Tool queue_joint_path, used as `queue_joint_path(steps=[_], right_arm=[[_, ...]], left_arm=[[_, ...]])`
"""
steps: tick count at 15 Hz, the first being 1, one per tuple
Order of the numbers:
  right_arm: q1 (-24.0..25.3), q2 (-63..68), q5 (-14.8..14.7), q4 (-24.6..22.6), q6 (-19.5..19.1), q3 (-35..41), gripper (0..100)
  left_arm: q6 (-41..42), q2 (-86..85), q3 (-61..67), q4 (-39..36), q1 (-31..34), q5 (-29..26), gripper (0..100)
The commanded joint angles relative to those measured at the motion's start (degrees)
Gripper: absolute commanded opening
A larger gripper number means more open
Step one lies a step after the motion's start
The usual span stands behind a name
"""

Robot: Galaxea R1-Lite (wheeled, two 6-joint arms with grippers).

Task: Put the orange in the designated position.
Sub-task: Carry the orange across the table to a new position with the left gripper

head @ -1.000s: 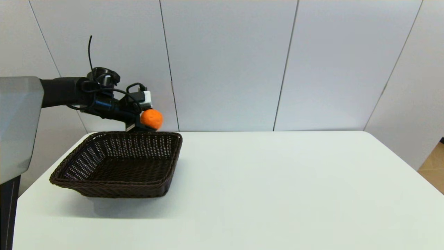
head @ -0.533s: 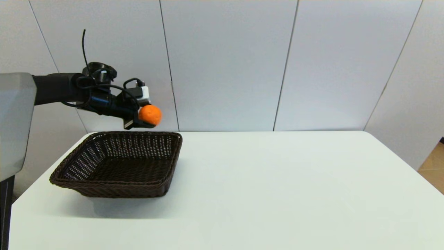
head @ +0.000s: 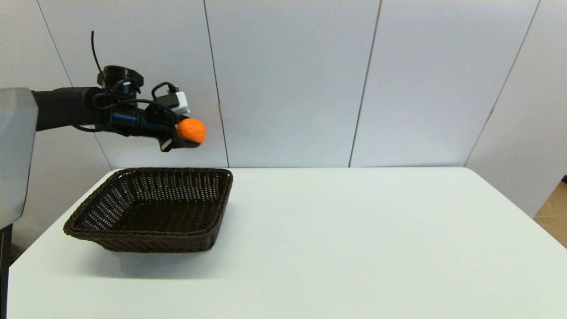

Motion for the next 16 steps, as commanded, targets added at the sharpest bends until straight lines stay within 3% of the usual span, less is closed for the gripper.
queue_joint_path(steps=[1,5,16], right_arm=[[0.00,-0.01,0.04,0.01,0.01,-0.01,100],[0.00,-0.01,0.04,0.01,0.01,-0.01,100],[0.00,-0.01,0.04,0.01,-0.08,-0.01,100]], left_arm=[[0.32,1.49,0.02,2.55,-0.07,0.05,0],[0.32,2.72,0.02,6.24,0.11,0.40,0],[-1.35,3.77,0.02,5.80,0.37,1.01,0]])
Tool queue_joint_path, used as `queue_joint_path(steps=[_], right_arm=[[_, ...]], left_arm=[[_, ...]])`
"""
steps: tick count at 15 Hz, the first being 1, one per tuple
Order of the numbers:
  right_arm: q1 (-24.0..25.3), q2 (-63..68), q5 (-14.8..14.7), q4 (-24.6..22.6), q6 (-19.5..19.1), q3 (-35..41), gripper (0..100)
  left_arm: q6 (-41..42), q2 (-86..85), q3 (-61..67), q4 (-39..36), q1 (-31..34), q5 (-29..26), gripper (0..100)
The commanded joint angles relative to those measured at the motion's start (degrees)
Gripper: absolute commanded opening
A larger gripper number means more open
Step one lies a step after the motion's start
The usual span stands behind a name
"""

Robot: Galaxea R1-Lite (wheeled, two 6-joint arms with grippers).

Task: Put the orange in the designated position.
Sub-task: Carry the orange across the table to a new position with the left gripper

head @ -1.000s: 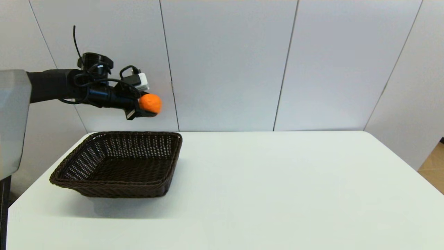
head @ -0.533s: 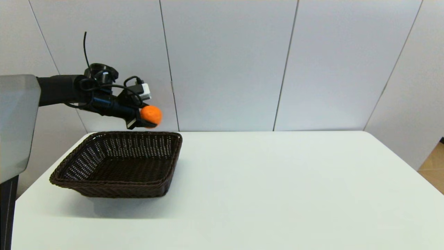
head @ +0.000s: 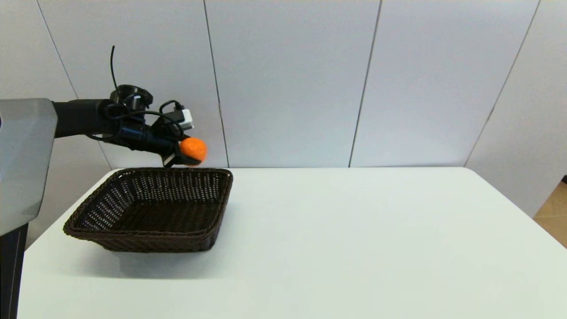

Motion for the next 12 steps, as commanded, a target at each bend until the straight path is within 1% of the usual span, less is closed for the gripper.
queue_joint_path(steps=[1,12], right_arm=[[0.00,-0.01,0.04,0.01,0.01,-0.01,100],[0.00,-0.01,0.04,0.01,0.01,-0.01,100]], left_arm=[[0.03,0.39,-0.01,0.16,0.24,-0.21,0],[-0.06,0.56,-0.01,0.16,0.41,-0.38,0]])
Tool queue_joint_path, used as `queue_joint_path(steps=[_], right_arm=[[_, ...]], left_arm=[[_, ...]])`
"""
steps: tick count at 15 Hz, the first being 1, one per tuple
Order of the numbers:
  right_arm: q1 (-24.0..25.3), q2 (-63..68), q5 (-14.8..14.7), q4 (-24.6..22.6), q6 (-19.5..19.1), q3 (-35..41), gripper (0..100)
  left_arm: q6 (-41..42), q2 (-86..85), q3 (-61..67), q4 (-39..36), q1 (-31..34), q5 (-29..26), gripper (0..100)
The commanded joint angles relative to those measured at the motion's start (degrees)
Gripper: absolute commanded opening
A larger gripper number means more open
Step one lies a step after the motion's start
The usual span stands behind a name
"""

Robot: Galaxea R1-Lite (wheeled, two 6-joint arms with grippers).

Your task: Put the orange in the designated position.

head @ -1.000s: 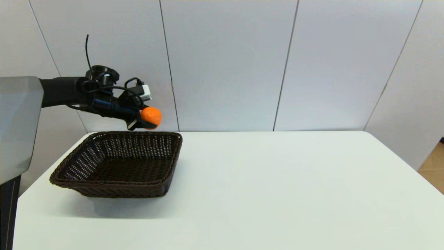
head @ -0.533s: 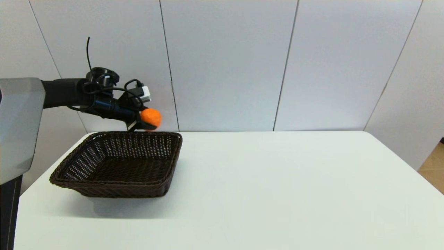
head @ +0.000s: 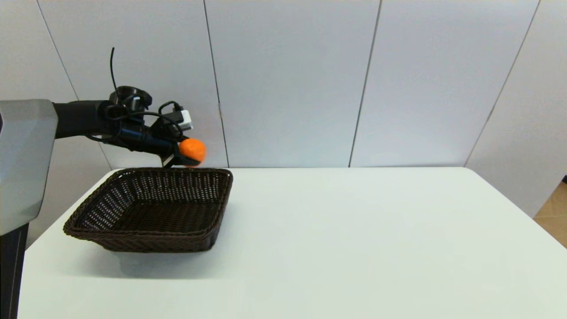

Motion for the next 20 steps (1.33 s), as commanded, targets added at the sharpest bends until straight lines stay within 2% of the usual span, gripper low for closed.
queue_joint_path(steps=[1,2,3,18,20], right_arm=[[0.00,-0.01,0.06,0.01,-0.07,-0.01,100],[0.00,-0.01,0.06,0.01,0.02,-0.01,100],[0.00,-0.01,0.06,0.01,0.02,-0.01,100],[0.00,-0.01,0.06,0.01,-0.07,-0.01,100],[0.00,-0.01,0.06,0.01,0.02,-0.01,100]], left_arm=[[0.37,0.18,-0.01,0.21,0.05,-0.25,0],[0.37,0.18,-0.01,0.29,0.05,-0.25,0],[0.37,0.18,-0.01,0.38,0.05,-0.25,100],[0.37,-0.52,-0.01,-0.06,1.10,-0.42,100],[0.02,-2.80,-0.09,-2.96,1.98,-0.69,100]])
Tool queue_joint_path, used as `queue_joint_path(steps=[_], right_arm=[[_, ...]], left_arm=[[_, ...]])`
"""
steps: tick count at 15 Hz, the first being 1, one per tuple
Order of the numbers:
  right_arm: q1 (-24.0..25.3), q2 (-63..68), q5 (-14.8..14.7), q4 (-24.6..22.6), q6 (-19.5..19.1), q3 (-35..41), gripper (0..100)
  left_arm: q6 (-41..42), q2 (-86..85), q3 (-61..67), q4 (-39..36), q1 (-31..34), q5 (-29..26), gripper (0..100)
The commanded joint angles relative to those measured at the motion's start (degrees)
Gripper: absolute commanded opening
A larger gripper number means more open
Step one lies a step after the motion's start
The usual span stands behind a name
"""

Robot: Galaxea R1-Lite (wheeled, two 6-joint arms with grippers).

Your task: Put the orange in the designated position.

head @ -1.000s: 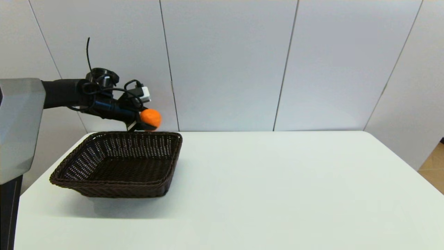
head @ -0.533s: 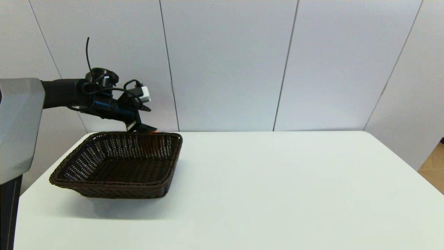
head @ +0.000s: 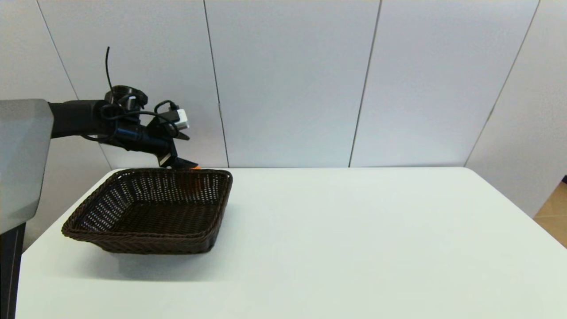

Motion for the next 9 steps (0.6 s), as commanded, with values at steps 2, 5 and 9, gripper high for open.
queue_joint_path(steps=[2,5,9], right_arm=[[0.00,-0.01,0.04,0.10,-0.11,-0.01,100],[0.00,-0.01,0.04,0.01,-0.11,-0.01,100],[0.00,-0.01,0.04,0.01,-0.02,-0.01,100]], left_arm=[[-2.28,-6.28,-0.01,-7.56,2.29,-0.46,100],[-5.18,-13.13,-0.01,-8.44,3.26,-0.54,100],[-9.58,-25.35,1.58,-5.45,4.49,-0.54,100]])
